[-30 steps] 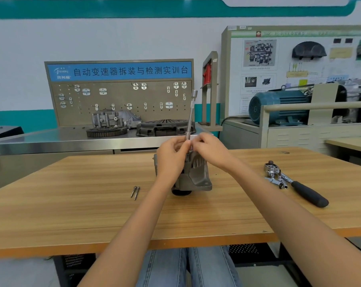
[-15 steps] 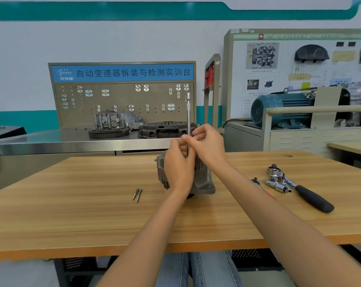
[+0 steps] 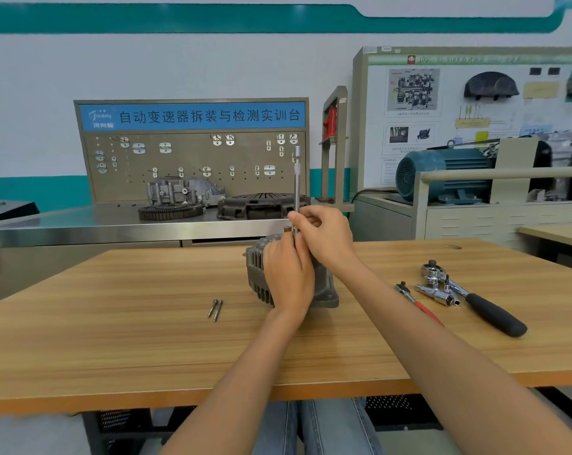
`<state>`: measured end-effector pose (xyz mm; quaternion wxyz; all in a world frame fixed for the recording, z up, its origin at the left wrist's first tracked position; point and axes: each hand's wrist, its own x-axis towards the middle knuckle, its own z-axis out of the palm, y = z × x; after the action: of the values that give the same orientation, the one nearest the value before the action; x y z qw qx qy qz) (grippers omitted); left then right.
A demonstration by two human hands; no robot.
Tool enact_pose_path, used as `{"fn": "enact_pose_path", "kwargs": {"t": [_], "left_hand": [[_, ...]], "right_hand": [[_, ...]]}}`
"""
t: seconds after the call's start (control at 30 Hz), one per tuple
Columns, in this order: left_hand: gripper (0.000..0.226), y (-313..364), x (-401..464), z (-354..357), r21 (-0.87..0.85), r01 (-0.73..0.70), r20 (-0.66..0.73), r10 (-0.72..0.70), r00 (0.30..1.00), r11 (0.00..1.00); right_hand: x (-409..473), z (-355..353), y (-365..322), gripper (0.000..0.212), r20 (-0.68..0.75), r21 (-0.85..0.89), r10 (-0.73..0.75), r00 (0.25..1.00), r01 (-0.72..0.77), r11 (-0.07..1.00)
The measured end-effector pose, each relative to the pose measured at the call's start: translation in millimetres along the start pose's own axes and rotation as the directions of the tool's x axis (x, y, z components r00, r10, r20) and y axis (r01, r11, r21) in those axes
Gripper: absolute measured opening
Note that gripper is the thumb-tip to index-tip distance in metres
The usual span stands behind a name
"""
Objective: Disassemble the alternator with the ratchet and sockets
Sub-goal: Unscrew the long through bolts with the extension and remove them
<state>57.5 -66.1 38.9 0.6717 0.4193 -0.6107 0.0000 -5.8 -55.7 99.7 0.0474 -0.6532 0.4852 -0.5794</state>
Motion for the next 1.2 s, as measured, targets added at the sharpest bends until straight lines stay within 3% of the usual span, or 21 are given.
{"fn": "enact_pose_path", "kwargs": {"t": [0.13,0.23,0.47,0.53,0.73,0.97,1.2], "left_hand": [[0.041,-0.5,0.1,-2.3,-0.022,0.014,0.026,-0.014,1.000,1.000],[0.029,-4.9,1.5,-1.3,-0.037,0.043,0.032,-0.042,0.999,0.998],[0.022,-3.5,-0.7,2.3,-0.020,0.067,-0.019,-0.068,0.998,0.998],[0.019,-4.4,-0.5,3.4,-0.036,0.078,-0.031,-0.079,0.996,0.996],[0.019,-5.2,-1.8,1.7,-0.039,0.069,-0.002,-0.069,0.998,0.997],[0.024,-9.8,-1.2,-1.3,-0.008,0.017,0.046,-0.016,0.999,1.000],[0.026,-11.9,-3.4,-6.9,-0.066,-0.018,0.080,0.024,0.997,0.998]], "right_hand": [[-0.3,-1.6,0.5,0.027,0.032,-0.007,-0.016,0.999,0.016,1.000],[0.0,-1.9,1.0,0.027,0.063,-0.008,-0.011,0.998,0.012,1.000],[-2.1,-2.1,0.6,0.034,0.100,-0.003,0.017,0.995,-0.017,1.000],[-4.8,0.0,-0.6,0.037,0.068,-0.023,0.032,0.997,-0.031,0.999],[-14.3,6.8,-2.9,0.017,-0.133,-0.024,-0.028,0.991,0.025,0.999],[-16.6,8.6,-1.2,0.024,-0.159,-0.052,-0.074,0.985,0.067,0.996],[-13.2,2.9,-2.1,0.029,-0.056,-0.126,-0.093,0.994,0.086,0.988]]}}
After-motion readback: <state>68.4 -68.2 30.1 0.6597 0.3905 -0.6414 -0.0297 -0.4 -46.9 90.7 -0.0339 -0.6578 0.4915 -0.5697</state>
